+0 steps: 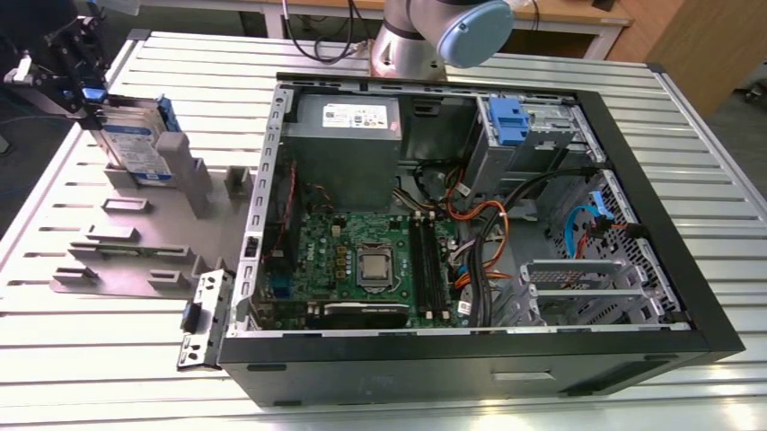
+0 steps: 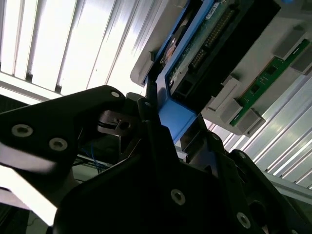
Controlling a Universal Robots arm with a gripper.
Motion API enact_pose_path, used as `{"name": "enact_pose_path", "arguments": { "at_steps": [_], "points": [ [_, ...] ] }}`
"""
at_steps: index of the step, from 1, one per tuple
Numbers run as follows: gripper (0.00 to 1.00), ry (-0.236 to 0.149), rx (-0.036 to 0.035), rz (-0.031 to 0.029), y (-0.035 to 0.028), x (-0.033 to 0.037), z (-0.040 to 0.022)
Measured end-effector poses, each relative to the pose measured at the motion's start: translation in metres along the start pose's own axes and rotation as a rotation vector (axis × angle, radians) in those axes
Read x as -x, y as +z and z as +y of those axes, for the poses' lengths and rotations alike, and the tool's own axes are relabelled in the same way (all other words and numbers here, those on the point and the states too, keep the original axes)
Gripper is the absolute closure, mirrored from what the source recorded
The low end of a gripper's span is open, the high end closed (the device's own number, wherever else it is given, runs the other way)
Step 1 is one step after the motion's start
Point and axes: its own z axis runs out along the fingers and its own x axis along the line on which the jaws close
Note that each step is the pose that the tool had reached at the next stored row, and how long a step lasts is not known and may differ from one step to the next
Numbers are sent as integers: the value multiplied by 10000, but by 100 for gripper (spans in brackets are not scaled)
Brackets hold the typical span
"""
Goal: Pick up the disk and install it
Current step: 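Pick up the disk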
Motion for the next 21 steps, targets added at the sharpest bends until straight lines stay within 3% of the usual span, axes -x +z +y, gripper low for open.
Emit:
{"name": "enact_pose_path", "arguments": {
  "at_steps": [4,5,21],
  "points": [
    [57,-3,0,-1,0,0,0],
    [64,-5,0,0,0,0,0],
    [64,-21,0,0,0,0,0]
  ]
}}
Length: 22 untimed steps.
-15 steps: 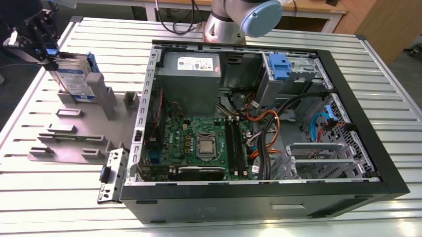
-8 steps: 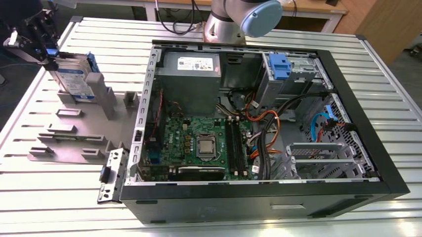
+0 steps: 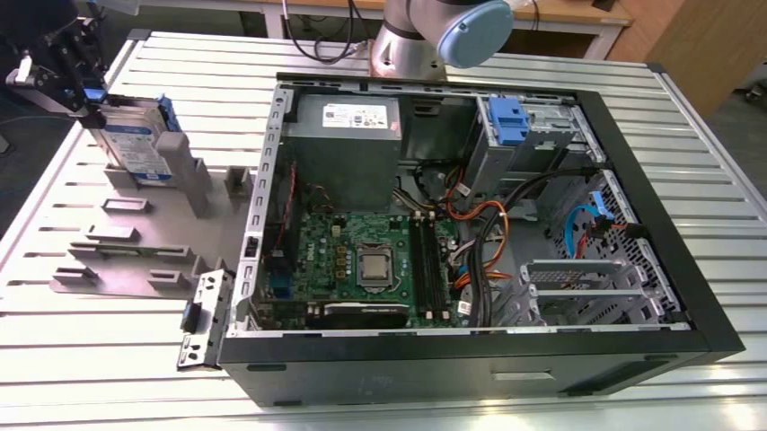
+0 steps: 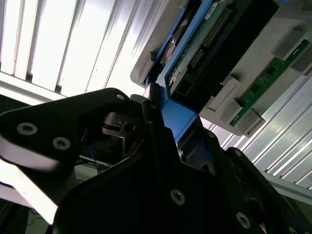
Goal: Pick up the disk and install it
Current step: 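Pick up the disk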
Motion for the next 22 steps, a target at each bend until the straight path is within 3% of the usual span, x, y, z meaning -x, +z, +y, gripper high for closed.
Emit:
{"name": "enact_pose_path", "arguments": {
  "at_steps": [12,22],
  "points": [
    [64,-189,-5,-2,0,0,0],
    [64,-569,-14,-7,0,0,0]
  ]
}}
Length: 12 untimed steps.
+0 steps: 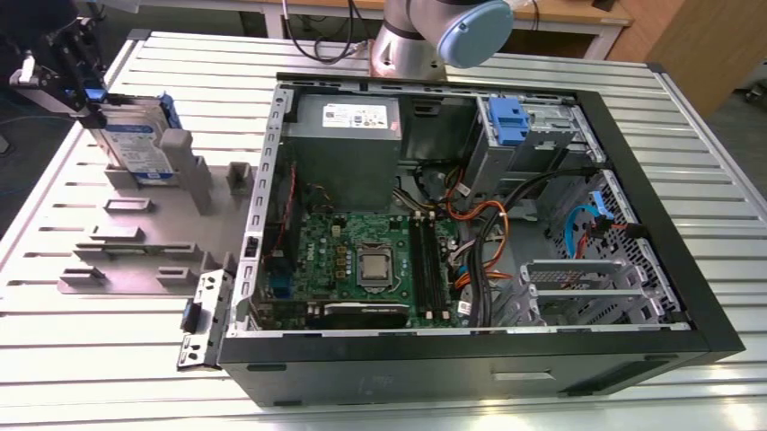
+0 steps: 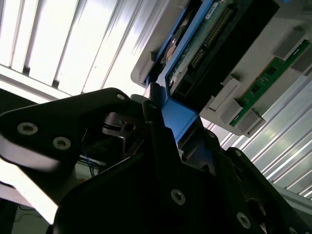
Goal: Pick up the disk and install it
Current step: 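Pick up the disk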
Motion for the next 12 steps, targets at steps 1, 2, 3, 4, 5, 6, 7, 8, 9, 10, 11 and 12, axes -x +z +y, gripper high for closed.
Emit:
{"name": "enact_pose_path", "arguments": {
  "at_steps": [1,2,3,4,5,6,7,8,9,10,11,12],
  "points": [
    [64,-31,-2,0,0,0,0],
    [64,-41,-2,0,0,0,0],
    [64,-41,-1,0,0,0,0],
    [64,-42,-2,0,0,0,0],
    [64,-42,-2,0,0,0,0],
    [64,-42,-1,0,0,0,0],
    [64,-38,-1,0,0,0,0],
    [64,-19,-1,0,0,0,0],
    [64,21,1,0,0,0,0],
    [64,59,1,1,0,0,0],
    [64,77,2,1,0,0,0],
    [64,77,2,1,0,0,0]
  ]
}}
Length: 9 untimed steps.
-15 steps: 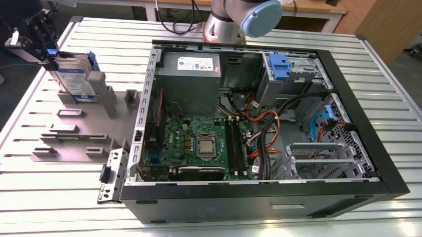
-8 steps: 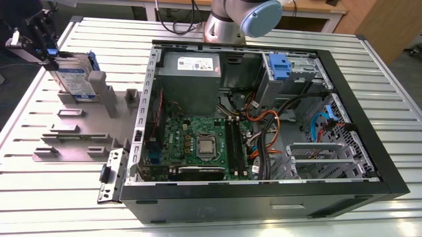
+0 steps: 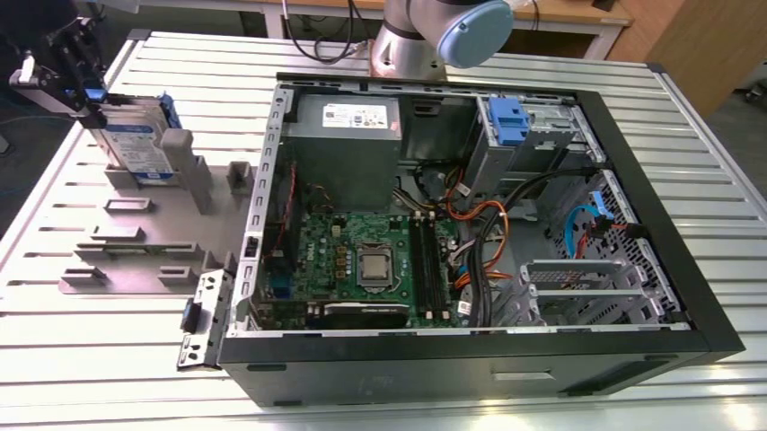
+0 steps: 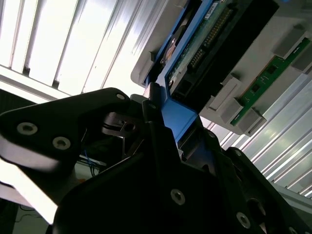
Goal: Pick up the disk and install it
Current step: 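Pick up the disk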
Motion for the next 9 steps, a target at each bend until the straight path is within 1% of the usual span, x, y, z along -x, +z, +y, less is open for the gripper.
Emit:
{"name": "enact_pose_path", "arguments": {
  "at_steps": [8,9],
  "points": [
    [64,1,-1,0,0,0,0],
    [62,1,0,0,0,0,0]
  ]
}}
